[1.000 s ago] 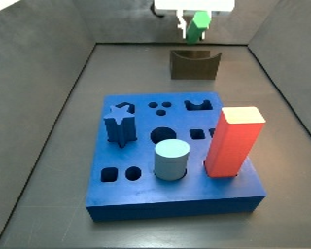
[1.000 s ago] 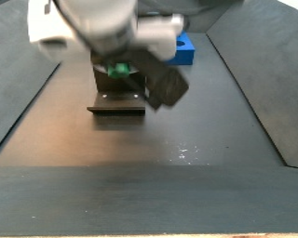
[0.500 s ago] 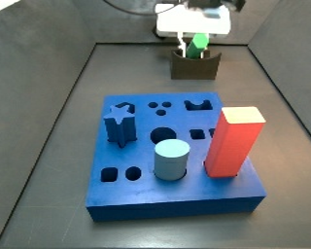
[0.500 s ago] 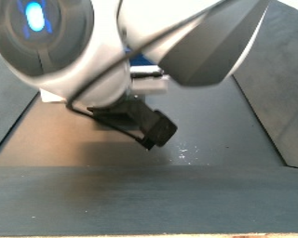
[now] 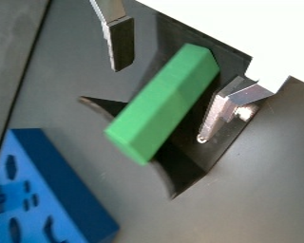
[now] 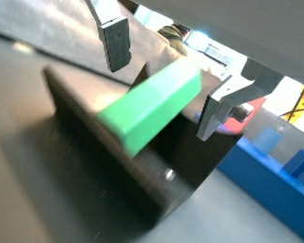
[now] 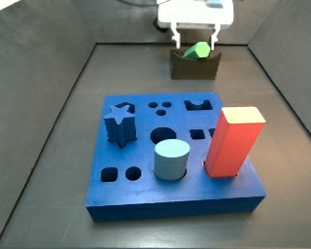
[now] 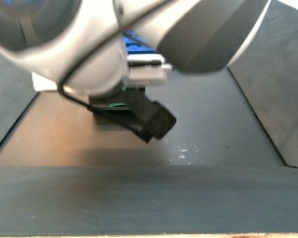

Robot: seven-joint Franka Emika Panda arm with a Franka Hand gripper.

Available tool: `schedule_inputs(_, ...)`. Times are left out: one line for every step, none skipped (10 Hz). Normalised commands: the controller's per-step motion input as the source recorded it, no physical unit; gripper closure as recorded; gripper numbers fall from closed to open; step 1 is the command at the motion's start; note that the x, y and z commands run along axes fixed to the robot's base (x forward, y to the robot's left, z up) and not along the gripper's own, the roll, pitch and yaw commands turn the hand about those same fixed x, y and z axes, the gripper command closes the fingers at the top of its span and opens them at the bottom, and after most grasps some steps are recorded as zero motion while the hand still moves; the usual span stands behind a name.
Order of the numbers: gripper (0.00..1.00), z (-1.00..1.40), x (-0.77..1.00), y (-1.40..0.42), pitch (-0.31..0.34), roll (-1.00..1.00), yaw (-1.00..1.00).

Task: Pick up the hexagon object. Move up. Place the hexagon object on the fixture. Regrasp the hexagon object. Move to above the board. Insert the hexagon object.
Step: Regrasp the hexagon object.

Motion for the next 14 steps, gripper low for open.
schedule_inputs(0.00,1.00,-0.03,0.00,0.058,0.06,0.00)
schedule_inputs(0.00,0.94,-0.03,0.00,0.076,0.05,-0.01)
schedule_inputs(0.00,0.76,-0.03,0.00,0.085,0.05,-0.01)
schedule_inputs(0.00,0.54,-0.03,0.00,0.085,0.05,-0.02)
schedule_inputs(0.00,0.42,-0.03,0.00,0.079,0.05,-0.03)
schedule_inputs(0.00,0.19,-0.02,0.00,0.073,0.05,-0.03)
schedule_inputs(0.00,0.88,-0.09,-1.00,0.067,1.00,0.00)
schedule_inputs(0.00,0.87,-0.08,-1.00,0.063,1.00,0.00)
schedule_inputs(0.00,0.86,-0.11,-1.00,0.053,1.00,0.00)
schedule_inputs(0.00,0.83,-0.13,-1.00,0.046,1.00,0.00)
schedule_inputs(0.00,0.66,-0.13,-0.90,0.037,1.00,-0.01)
schedule_inputs(0.00,0.44,-0.09,-0.74,0.033,1.00,-0.01)
schedule_inputs(0.00,0.15,-0.06,-0.51,0.029,1.00,-0.01)
schedule_inputs(0.00,0.01,-0.03,-0.33,0.026,1.00,-0.01)
